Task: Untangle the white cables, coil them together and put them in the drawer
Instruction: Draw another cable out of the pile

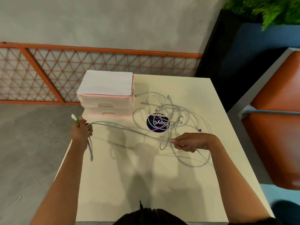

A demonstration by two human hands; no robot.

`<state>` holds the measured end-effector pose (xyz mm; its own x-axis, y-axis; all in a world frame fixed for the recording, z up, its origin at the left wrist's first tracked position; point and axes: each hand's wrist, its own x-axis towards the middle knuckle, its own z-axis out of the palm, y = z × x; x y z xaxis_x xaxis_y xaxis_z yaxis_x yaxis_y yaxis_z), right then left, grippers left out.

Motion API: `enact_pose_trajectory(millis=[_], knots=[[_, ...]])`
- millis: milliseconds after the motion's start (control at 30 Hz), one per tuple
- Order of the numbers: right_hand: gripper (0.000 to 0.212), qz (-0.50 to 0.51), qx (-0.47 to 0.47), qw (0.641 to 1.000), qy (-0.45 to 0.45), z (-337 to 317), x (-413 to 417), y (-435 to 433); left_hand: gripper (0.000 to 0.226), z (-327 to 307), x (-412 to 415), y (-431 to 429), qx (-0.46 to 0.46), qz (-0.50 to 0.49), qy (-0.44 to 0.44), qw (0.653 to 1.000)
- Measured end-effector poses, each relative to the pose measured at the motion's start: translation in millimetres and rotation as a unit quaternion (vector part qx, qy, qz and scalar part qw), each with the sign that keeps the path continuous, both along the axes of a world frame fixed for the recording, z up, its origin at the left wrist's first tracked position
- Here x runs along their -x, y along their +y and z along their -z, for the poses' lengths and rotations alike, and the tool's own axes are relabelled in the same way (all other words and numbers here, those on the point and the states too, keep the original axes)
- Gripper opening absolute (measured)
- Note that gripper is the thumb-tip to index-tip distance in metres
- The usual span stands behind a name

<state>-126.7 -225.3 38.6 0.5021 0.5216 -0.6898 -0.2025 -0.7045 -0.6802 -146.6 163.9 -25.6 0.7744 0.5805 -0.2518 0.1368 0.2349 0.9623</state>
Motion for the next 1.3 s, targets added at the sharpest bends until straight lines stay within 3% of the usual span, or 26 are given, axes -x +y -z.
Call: enact_pose_trajectory(millis=[167, 300, 433, 500, 600, 800, 867, 967, 1300], knots=[[0.041, 0.043, 0.035, 0.991, -0.119, -3.1, 8.8, -12.4, 0.037, 24.1, 3.1, -19.8, -0.046, 0.084, 0.059, 0.994], [0.036, 0.035, 0.015, 0.987, -0.154, -4.2, 16.0, -14.8, 0.036, 40.4, 10.7, -55.8, -0.063, 0.204, 0.106, 0.971], [0.036, 0.040, -0.007, 0.984, -0.174, -1.6, 23.8, -8.7, 0.030, 35.8, 22.0, -105.5, -0.062, 0.221, 0.102, 0.968], [0.037, 0.048, -0.029, 0.983, -0.175, 1.1, 27.6, -2.6, 0.029, 33.1, 28.1, -129.0, -0.003, 0.201, 0.107, 0.974], [0.037, 0.027, -0.035, 0.986, -0.158, 7.2, 33.0, 11.5, 0.033, 29.5, 31.0, -152.4, 0.167, 0.205, 0.087, 0.960], [0.043, -0.037, 0.006, 0.992, -0.122, 29.9, 43.4, 36.6, 0.043, 10.1, 26.4, -165.1, 0.422, 0.278, 0.064, 0.860], [0.044, -0.043, 0.016, 0.993, -0.110, 37.6, 47.0, 41.3, 0.041, 9.2, 26.5, -163.9, 0.423, 0.290, 0.085, 0.854], [0.045, -0.043, 0.030, 0.994, -0.092, 45.8, 50.4, 41.4, 0.035, 12.5, 29.8, -164.4, 0.374, 0.292, 0.120, 0.872], [0.037, -0.061, 0.019, 0.995, -0.077, 49.2, 43.4, -24.5, 0.038, 22.3, 32.7, -152.5, 0.359, 0.312, 0.113, 0.872]])
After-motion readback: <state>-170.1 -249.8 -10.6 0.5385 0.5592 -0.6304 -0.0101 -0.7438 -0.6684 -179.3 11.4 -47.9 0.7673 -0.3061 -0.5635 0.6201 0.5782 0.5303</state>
